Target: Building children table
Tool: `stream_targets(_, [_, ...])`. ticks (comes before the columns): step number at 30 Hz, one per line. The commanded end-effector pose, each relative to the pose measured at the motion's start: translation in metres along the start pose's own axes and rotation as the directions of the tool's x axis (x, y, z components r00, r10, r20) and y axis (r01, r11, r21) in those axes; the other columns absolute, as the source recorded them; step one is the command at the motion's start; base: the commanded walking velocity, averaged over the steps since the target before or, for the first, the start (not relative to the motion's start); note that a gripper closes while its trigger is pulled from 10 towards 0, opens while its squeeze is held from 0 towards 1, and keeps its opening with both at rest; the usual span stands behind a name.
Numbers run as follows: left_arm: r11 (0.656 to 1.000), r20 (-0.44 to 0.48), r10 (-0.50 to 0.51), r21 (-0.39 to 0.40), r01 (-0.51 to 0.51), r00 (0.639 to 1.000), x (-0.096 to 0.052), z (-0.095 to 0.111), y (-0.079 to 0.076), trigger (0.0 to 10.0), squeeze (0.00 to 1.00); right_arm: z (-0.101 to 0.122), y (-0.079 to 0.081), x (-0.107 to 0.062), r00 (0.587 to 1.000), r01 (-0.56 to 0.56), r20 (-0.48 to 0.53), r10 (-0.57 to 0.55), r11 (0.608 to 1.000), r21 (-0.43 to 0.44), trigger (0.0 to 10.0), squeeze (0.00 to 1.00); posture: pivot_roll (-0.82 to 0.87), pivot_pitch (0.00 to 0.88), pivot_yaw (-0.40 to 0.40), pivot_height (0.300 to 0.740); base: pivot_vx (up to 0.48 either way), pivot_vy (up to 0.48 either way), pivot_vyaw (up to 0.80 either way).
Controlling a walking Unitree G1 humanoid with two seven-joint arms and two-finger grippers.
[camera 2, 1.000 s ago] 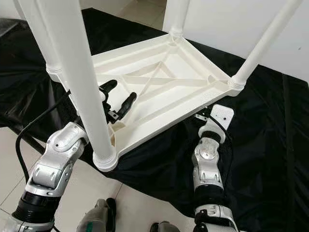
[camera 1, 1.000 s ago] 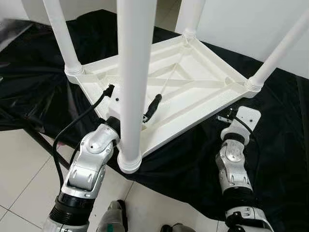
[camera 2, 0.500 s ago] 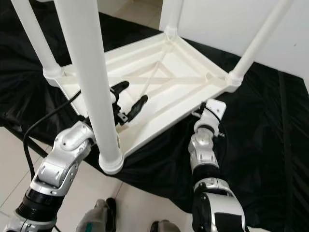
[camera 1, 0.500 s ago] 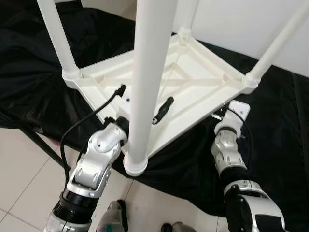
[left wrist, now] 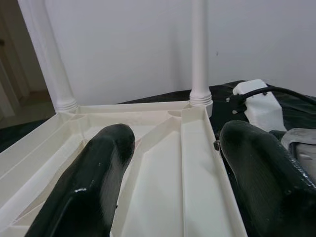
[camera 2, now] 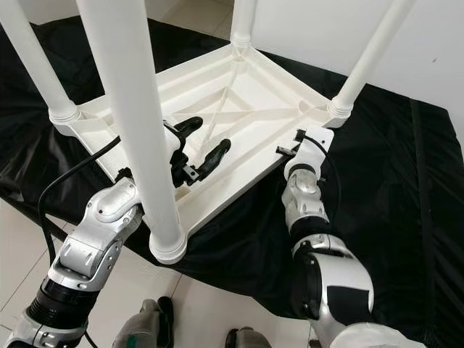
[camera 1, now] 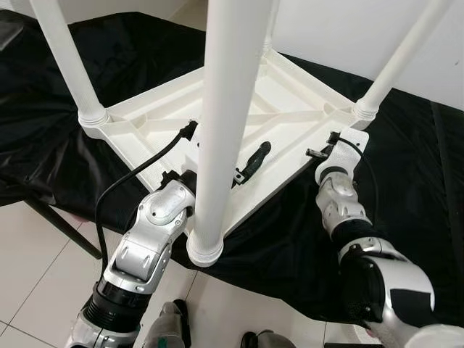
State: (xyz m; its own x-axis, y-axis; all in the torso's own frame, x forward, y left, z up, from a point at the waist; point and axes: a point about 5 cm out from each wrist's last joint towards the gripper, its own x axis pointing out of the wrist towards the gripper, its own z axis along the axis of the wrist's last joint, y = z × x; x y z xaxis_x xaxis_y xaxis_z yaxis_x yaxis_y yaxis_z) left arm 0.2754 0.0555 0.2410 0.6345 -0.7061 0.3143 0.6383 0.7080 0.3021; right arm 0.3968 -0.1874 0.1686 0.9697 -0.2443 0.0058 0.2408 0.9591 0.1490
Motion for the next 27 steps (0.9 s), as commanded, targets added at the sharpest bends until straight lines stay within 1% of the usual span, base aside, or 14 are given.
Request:
stream_targets(1, [0.993, 0.013, -0.116, -0.004, 0.116, 0.993, 0.002, 0.004, -0.013, 10.0, 0.0, 0.0, 0.013, 0.002, 0.991, -0.126, -0.04, 0.127, 0.992, 0.009, 10.0, 0.0, 0.19, 0.208, -0.055, 0.74, 0.0, 0.0, 0.0])
stream_targets(5, [0.993, 0.018, -0.118, -0.008, 0.119, 0.993, 0.003, 0.005, -0.014, 10.0, 0.0, 0.0, 0.017, 0.002, 0.981, -0.185, -0.052, 0.185, 0.983, 0.01, 10.0, 0.0, 0.19, 0.207, -0.053, 0.74, 0.0, 0.0, 0.0])
stream_targets(7, [0.992, 0.029, -0.122, -0.011, 0.122, 0.992, 0.004, 0.008, -0.015, 10.0, 0.0, 0.001, 0.023, 0.001, 0.96, -0.275, -0.047, 0.277, 0.961, 0.038, 10.0, 0.0, 0.19, 0.207, -0.05, 0.74, 0.0, 0.0, 0.0])
stream_targets(8, [0.992, 0.029, -0.122, -0.011, 0.122, 0.992, 0.004, 0.008, -0.015, 10.0, 0.0, 0.001, 0.023, 0.001, 0.96, -0.275, -0.047, 0.277, 0.961, 0.038, 10.0, 0.0, 0.19, 0.207, -0.05, 0.74, 0.0, 0.0, 0.0])
stream_targets(10, [0.992, 0.038, -0.127, -0.019, 0.128, 0.991, 0.006, 0.01, -0.017, 10.0, 0.0, 0.002, 0.027, 0.001, 0.938, -0.344, -0.041, 0.345, 0.938, 0.032, 10.0, 0.0, 0.18, 0.206, -0.047, 0.74, 0.0, 0.0, 0.0])
stream_targets(12, [0.991, 0.04, -0.128, -0.021, 0.129, 0.991, 0.006, 0.01, -0.018, 10.0, 0.0, 0.003, 0.028, 0.001, 0.931, -0.362, -0.038, 0.363, 0.932, 0.031, 10.0, 0.0, 0.18, 0.206, -0.047, 0.74, 0.0, 0.0, 0.0])
stream_targets(13, [0.991, 0.045, -0.131, -0.025, 0.132, 0.99, 0.007, 0.011, -0.019, 10.0, 0.0, 0.005, 0.029, 0.001, 0.923, -0.385, -0.023, 0.385, 0.923, -0.002, 10.0, 0.0, 0.18, 0.205, -0.04, 0.74, 0.0, 0.0, 0.0])
stream_targets(16, [0.988, 0.062, -0.147, -0.041, 0.15, 0.987, 0.011, 0.015, -0.022, 10.0, 0.0, 0.008, 0.028, 0.0, 0.898, -0.439, 0.002, 0.439, 0.898, -0.014, 10.0, 0.0, 0.18, 0.205, -0.036, 0.74, 0.0, 0.0, 0.0])
stream_targets(18, [0.987, 0.066, -0.148, -0.044, 0.151, 0.987, 0.012, 0.016, -0.023, 10.0, 0.0, 0.008, 0.027, 0.0, 0.894, -0.447, 0.008, 0.447, 0.894, -0.018, 10.0, 0.0, 0.18, 0.205, -0.036, 0.74, 0.0, 0.0, 0.0])
stream_targets(20, [0.986, 0.071, -0.158, -0.045, 0.162, 0.985, 0.014, 0.018, -0.026, 10.0, 0.0, 0.011, 0.022, 0.001, 0.913, -0.406, 0.036, 0.406, 0.914, -0.009, 10.0, 0.0, 0.19, 0.206, -0.035, 0.74, 0.0, 0.0, 0.0])
stream_targets(23, [0.985, 0.072, -0.163, -0.044, 0.166, 0.984, 0.015, 0.018, -0.027, 10.0, 0.0, 0.011, 0.02, 0.002, 0.922, -0.386, 0.047, 0.385, 0.923, -0.006, 10.0, 0.0, 0.19, 0.206, -0.035, 0.74, 0.0, 0.0, 0.0])
stream_targets(24, [0.985, 0.076, -0.161, -0.045, 0.165, 0.984, 0.018, 0.019, -0.028, 10.0, 0.0, 0.016, 0.012, 0.002, 0.947, -0.305, 0.112, 0.301, 0.952, 0.019, 10.0, 0.0, 0.19, 0.206, -0.034, 0.74, 0.0, 0.0, 0.0])
stream_targets(25, [0.985, 0.076, -0.161, -0.045, 0.165, 0.984, 0.018, 0.019, -0.028, 10.0, 0.0, 0.016, 0.012, 0.002, 0.947, -0.305, 0.112, 0.301, 0.952, 0.019, 10.0, 0.0, 0.19, 0.206, -0.034, 0.74, 0.0, 0.0, 0.0])
stream_targets(27, [0.987, 0.081, -0.152, -0.043, 0.156, 0.985, 0.022, 0.021, -0.028, 10.0, 0.0, 0.017, 0.008, -0.001, 0.948, -0.281, 0.168, 0.27, 0.959, 0.042, 10.0, 0.0, 0.19, 0.206, -0.033, 0.74, 0.0, 0.0, 0.0])
